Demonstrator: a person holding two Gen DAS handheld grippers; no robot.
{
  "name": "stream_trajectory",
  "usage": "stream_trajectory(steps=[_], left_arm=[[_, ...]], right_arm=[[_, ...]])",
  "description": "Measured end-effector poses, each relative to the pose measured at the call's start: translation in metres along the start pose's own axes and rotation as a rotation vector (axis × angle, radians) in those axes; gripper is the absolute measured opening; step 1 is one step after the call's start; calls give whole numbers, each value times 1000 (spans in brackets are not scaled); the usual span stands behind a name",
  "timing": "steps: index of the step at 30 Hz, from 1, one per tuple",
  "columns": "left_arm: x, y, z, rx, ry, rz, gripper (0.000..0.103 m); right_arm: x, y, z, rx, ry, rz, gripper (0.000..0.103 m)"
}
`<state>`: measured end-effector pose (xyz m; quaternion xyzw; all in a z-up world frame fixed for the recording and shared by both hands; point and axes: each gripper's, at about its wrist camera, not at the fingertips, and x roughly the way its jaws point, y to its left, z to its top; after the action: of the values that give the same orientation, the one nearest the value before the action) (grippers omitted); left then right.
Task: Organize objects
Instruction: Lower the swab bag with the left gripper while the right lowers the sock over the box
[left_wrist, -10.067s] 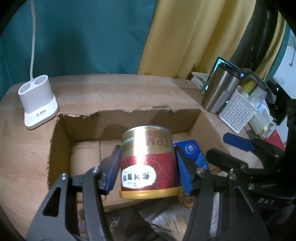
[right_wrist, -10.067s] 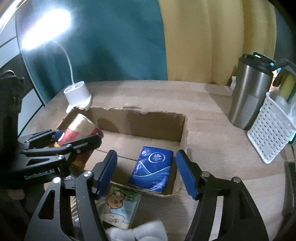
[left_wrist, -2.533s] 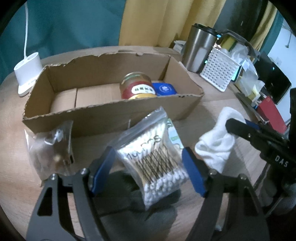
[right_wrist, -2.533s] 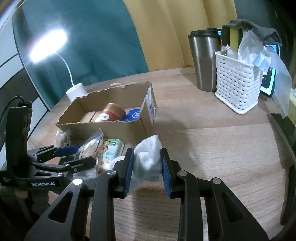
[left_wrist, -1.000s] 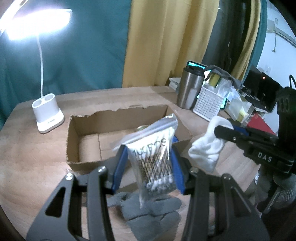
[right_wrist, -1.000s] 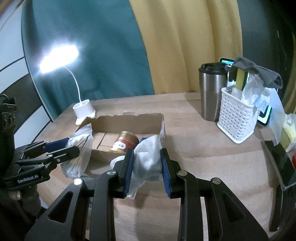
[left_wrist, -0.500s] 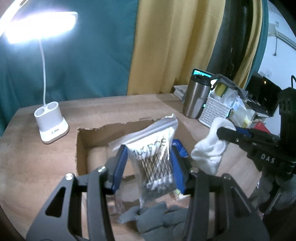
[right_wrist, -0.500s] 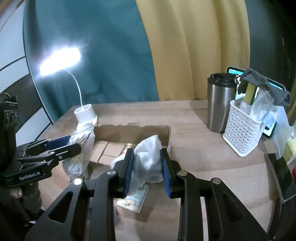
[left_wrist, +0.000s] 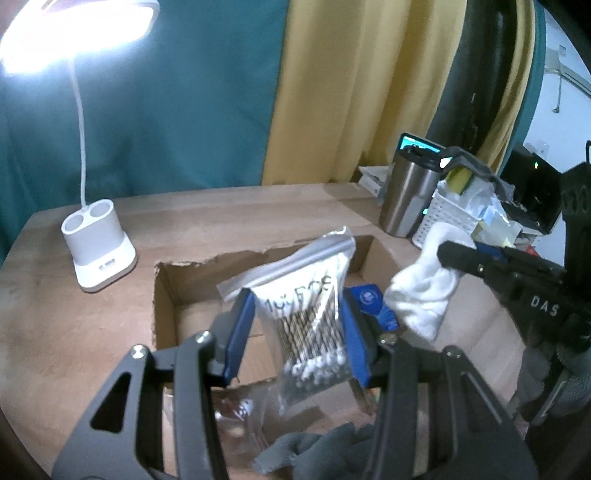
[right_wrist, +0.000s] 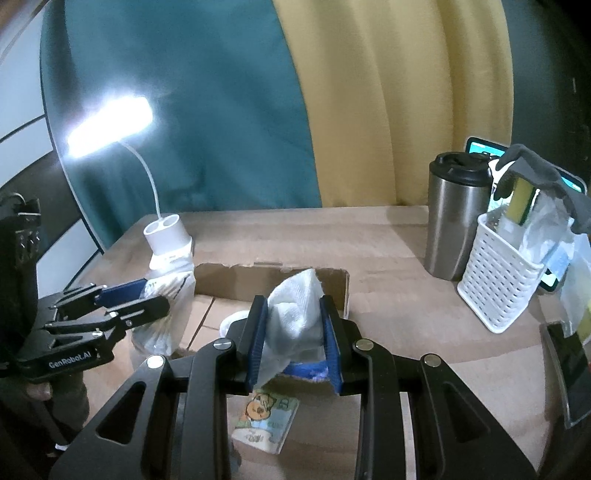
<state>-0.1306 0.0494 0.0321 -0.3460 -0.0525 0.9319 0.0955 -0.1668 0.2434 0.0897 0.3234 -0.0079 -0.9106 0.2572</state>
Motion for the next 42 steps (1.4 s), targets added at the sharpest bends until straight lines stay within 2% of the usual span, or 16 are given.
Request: stream_trajectory(steps=[30,42], left_arm=[[70,18,-3,-29,112,28,47],[92,17,-13,-29,178,5,47]], right_arm=[[63,-20,24,53,11,32,30],[83,-26,25,115,9,27,30]])
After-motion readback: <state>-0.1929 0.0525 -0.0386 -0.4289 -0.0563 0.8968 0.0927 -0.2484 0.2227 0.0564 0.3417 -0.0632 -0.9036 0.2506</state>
